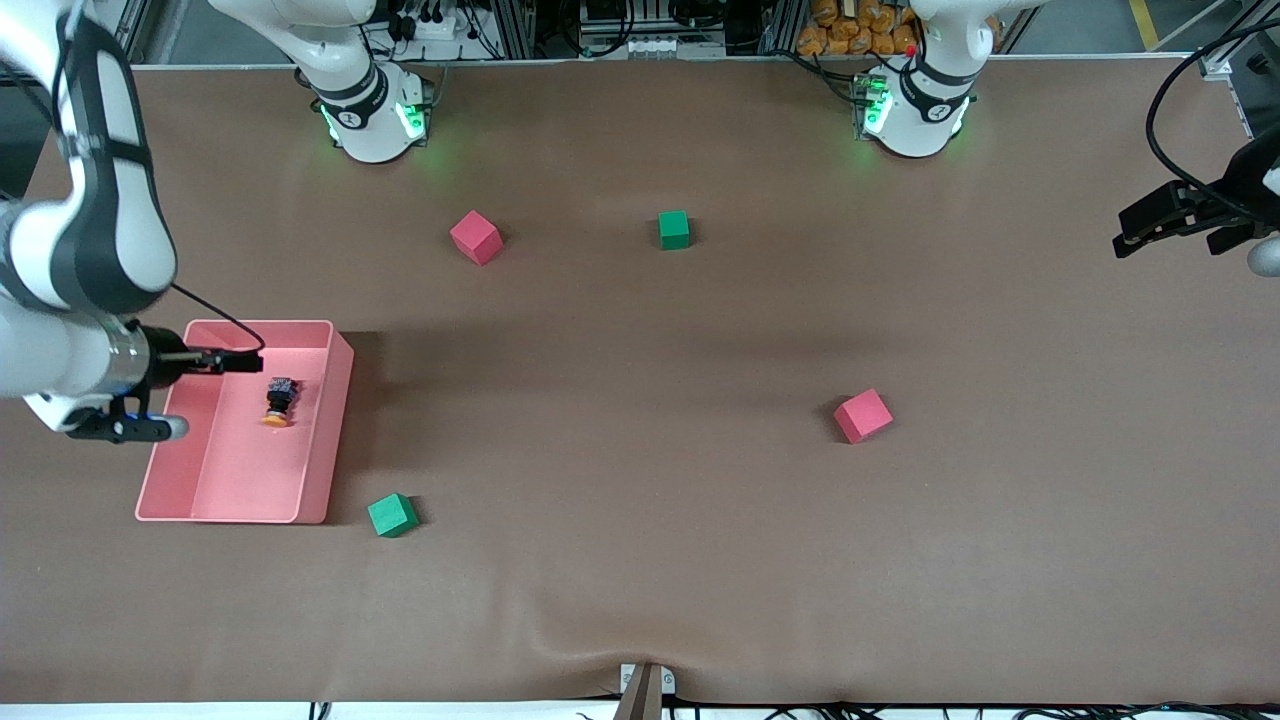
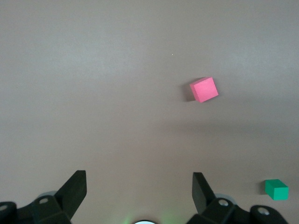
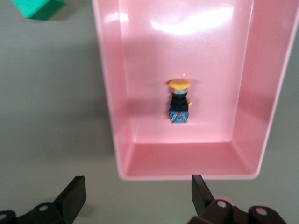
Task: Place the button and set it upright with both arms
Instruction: 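Reach the right gripper down into the pink tray toward the button, then grasp the yellow-capped button in the tray with the right gripper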
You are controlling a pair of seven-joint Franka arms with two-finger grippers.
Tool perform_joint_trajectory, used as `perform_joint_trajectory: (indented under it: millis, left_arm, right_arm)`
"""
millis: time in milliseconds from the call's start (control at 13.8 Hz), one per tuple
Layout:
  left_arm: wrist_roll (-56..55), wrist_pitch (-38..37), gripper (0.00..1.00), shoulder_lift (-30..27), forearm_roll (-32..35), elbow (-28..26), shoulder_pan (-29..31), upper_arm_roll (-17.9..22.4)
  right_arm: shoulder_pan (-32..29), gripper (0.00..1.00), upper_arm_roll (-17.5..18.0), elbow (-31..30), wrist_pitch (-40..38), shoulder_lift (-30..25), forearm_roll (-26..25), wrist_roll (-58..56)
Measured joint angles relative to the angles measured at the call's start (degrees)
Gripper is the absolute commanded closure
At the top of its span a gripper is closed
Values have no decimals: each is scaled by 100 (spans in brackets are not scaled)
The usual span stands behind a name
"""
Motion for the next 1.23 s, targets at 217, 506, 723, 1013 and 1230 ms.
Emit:
perform_joint_trajectory:
  millis: [217,506,723,1013,1230]
  left_arm:
    - [0,-7,0,-5,3,22,12,19]
    - [0,-341,0,-85,3,55,34,44]
    - [0,-603,0,-78,3,51,15,3]
    - [0,-632,0,-63,2,51,25,10]
    - [0,-630,0,-67,3,87,23,2]
  right_arm:
    - [-326,0,-29,-219,766,458,0,-484]
    - [-359,0,9,-879,2042,696,0,-561]
    - [-349,0,36,-1111,2499,868,0,-561]
    - [-361,0,30,-1125,2999,1195,0,-564]
    - [-370,49,24,-1131,3117,1333,0,-571]
